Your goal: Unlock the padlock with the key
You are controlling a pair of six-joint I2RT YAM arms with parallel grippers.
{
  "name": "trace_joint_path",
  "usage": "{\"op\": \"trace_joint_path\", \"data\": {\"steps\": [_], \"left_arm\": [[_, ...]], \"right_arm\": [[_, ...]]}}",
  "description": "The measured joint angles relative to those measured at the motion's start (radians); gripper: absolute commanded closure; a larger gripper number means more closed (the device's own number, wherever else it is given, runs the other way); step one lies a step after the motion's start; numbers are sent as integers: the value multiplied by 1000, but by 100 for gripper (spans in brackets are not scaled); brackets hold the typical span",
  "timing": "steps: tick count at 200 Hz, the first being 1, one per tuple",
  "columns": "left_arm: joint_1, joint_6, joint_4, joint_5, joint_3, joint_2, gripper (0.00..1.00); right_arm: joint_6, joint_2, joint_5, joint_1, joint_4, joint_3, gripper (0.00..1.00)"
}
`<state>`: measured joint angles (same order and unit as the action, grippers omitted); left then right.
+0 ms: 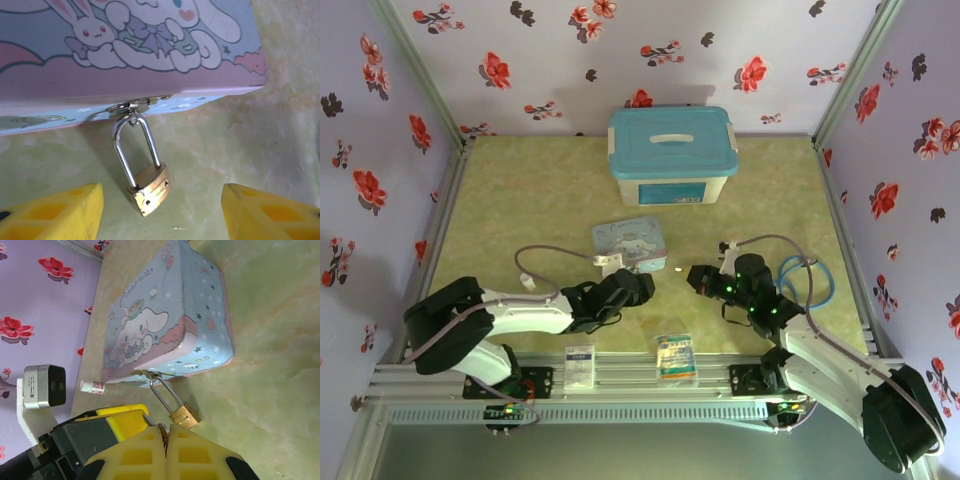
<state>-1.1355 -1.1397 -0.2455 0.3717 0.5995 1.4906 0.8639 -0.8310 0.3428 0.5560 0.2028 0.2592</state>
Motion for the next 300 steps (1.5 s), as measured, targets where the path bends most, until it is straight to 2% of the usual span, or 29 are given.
{"op": "trace_joint_path", "data": {"steps": [58, 87, 121, 164, 186, 242, 300], "left_arm": [[-18, -2, -69, 37, 20, 141, 44], [-19, -11, -84, 58, 29, 168, 52], [-31, -25, -137, 100, 29, 201, 53], [-32, -24, -169, 119, 44, 237, 66], [-32, -26, -189, 124, 47, 254, 76], [-31, -29, -227, 113, 63, 282, 84], [-30, -56, -264, 72, 55, 282, 100]], "right_arm": [[0, 0, -3, 0, 0, -13, 100], [0, 0, -4, 0, 1, -14, 100], [0, 0, -8, 0, 5, -27, 100], [0, 1, -8, 0, 8, -31, 100], [2, 1, -8, 0, 10, -34, 100], [12, 1, -8, 0, 33, -57, 100], [113, -25, -6, 2, 93, -91, 100]]}}
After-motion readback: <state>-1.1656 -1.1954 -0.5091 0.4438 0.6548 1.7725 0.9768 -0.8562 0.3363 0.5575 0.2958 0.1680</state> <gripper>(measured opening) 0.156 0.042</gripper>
